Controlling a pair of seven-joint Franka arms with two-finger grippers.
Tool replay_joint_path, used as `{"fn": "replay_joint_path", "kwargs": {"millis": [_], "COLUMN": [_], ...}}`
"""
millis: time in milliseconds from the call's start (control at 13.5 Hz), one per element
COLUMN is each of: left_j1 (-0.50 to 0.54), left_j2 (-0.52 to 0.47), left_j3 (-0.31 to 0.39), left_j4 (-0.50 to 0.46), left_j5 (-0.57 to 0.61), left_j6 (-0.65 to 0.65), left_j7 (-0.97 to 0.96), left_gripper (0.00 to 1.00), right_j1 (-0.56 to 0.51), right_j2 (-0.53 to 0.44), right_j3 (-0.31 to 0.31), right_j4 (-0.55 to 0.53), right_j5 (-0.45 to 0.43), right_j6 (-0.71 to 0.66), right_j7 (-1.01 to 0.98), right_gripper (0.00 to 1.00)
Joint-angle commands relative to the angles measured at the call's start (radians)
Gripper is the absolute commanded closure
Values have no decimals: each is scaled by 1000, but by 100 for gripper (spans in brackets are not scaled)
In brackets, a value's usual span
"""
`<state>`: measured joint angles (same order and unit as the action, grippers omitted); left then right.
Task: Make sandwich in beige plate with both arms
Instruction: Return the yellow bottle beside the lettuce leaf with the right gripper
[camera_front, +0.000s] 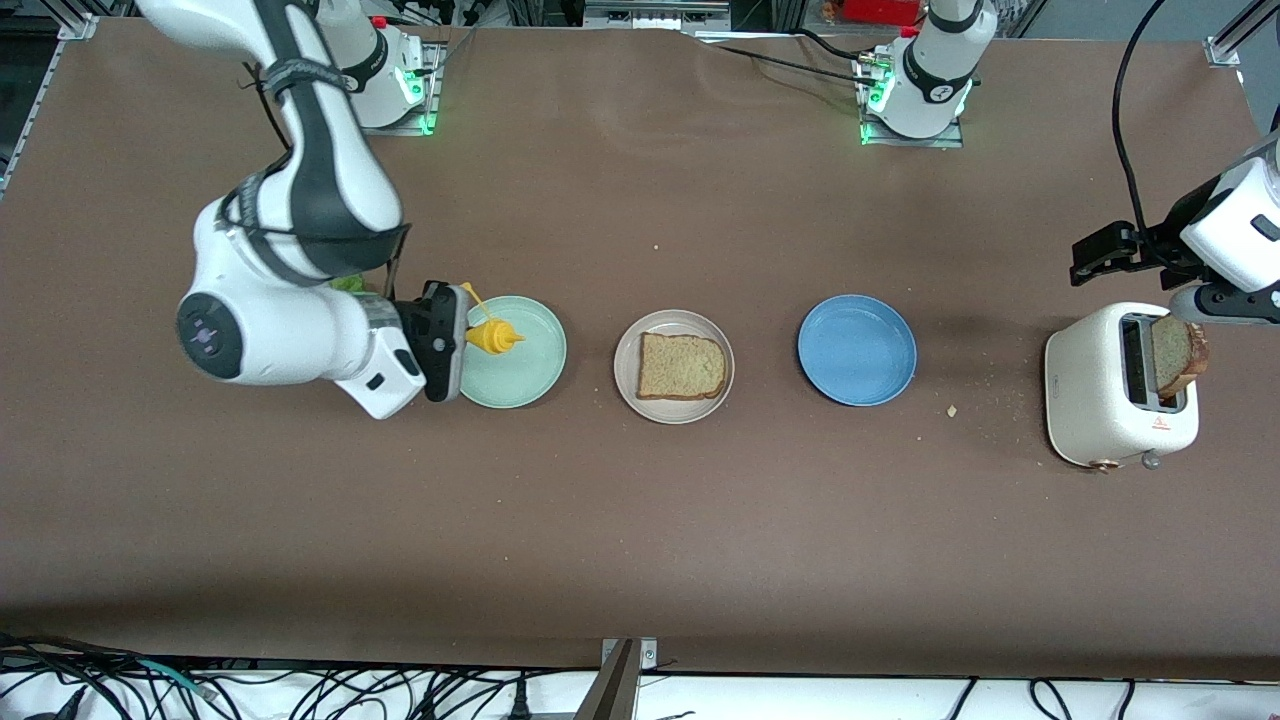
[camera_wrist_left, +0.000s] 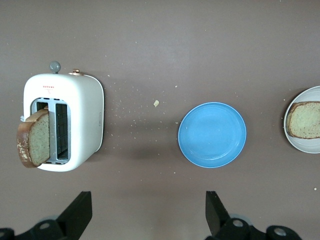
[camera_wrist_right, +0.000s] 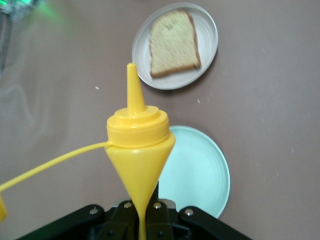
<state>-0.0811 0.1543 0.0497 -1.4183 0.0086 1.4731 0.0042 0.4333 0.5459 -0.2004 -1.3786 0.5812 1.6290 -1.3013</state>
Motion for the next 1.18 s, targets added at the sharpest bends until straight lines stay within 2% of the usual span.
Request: {"fn": "replay_joint_path", "kwargs": {"millis": [0,74,443,665,886,1108], "left_j1": [0,0,-2,-2,-2,0], "left_j2": [5,5,8,8,8,8], "left_j3": [-1,-1,-1,-7,-8,-8], "left_j4": [-2,-1,-1,1,1,1], "left_j5": [-16,-16,-16,-16,-16,-16], "left_j6": [-4,-4,-1,1,3,3], "left_j7": [-9,-9,-9,-10,-10,-10], "left_gripper": [0,0,0,0,0,0], "right_j1": [-111,-146,-338,-435,-455,-472], "right_j2": [-12,-12,14,124,222,264], "right_j3": [18,18,18,19,19,21], "right_j4": [-104,-152,-368,-382,-382,-382], "right_j5": [185,253,469,535,604,608], "right_j6": [8,-1,-102,-217,-277,-305], "right_j7": [-270,-382,-908,-1157,-1327,-1423], "right_gripper": [100,100,100,100,100,100]}}
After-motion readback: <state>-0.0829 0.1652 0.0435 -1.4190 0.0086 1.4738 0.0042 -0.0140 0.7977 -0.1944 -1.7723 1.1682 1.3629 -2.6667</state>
